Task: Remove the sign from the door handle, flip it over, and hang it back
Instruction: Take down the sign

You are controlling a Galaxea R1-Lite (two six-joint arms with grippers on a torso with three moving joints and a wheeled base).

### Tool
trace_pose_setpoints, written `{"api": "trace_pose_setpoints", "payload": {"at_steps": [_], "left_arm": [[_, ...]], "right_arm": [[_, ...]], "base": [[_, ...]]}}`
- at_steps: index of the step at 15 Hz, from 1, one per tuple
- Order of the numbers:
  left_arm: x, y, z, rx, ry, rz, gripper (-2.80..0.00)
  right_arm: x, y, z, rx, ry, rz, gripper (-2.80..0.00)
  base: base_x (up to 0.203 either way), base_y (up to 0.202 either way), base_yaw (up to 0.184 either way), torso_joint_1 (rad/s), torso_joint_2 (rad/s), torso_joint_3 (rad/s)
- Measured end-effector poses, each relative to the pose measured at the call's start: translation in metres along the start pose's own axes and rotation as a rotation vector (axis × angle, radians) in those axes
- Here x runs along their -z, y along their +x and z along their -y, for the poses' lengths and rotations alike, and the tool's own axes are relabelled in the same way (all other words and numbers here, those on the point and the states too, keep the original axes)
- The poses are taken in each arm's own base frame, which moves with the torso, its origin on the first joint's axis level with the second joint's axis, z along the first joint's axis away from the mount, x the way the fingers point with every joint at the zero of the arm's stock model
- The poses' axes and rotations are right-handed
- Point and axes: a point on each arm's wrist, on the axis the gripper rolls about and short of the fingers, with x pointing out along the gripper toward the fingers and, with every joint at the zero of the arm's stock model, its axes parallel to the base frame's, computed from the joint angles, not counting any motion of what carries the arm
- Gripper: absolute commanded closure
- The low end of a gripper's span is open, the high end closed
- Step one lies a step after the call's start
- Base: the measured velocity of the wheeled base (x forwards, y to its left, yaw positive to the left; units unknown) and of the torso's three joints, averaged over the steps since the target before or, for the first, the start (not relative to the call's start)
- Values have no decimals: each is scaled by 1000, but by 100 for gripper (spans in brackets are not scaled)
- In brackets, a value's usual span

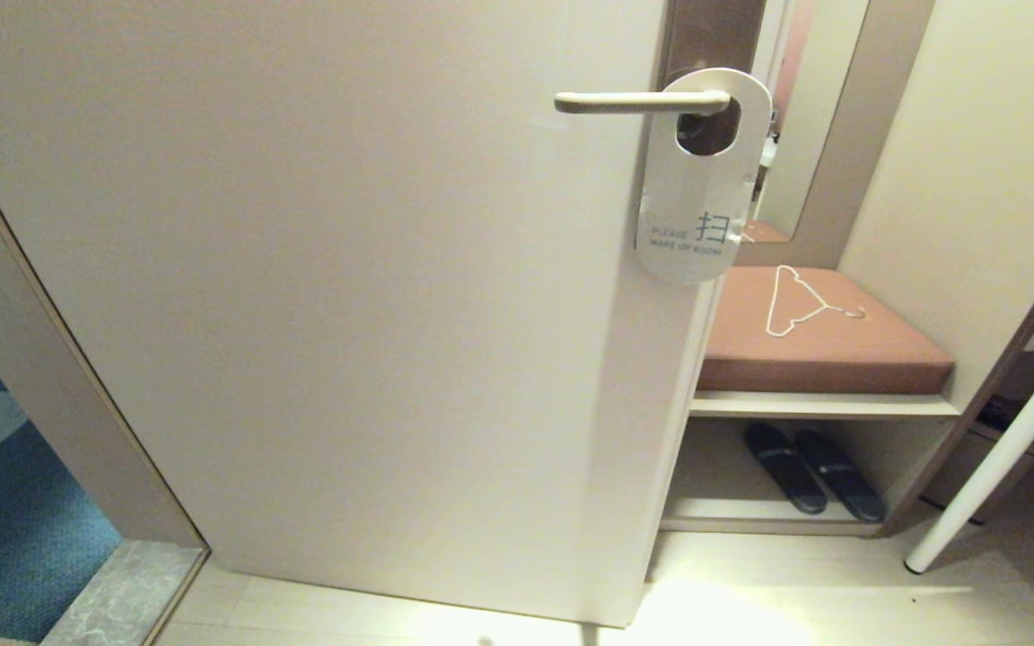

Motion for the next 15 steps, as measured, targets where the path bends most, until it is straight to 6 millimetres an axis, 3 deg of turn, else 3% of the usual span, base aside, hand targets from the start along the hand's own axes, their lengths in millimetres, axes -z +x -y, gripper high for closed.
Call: {"api": "trace_pose_setpoints", "payload": {"at_steps": [15], "left_arm": [[0, 0, 0, -6, -8, 1, 0]], "right_arm": [[0, 0, 0, 0, -2, 0, 0]], "base": [[0, 0, 0, 0, 0, 0]]}}
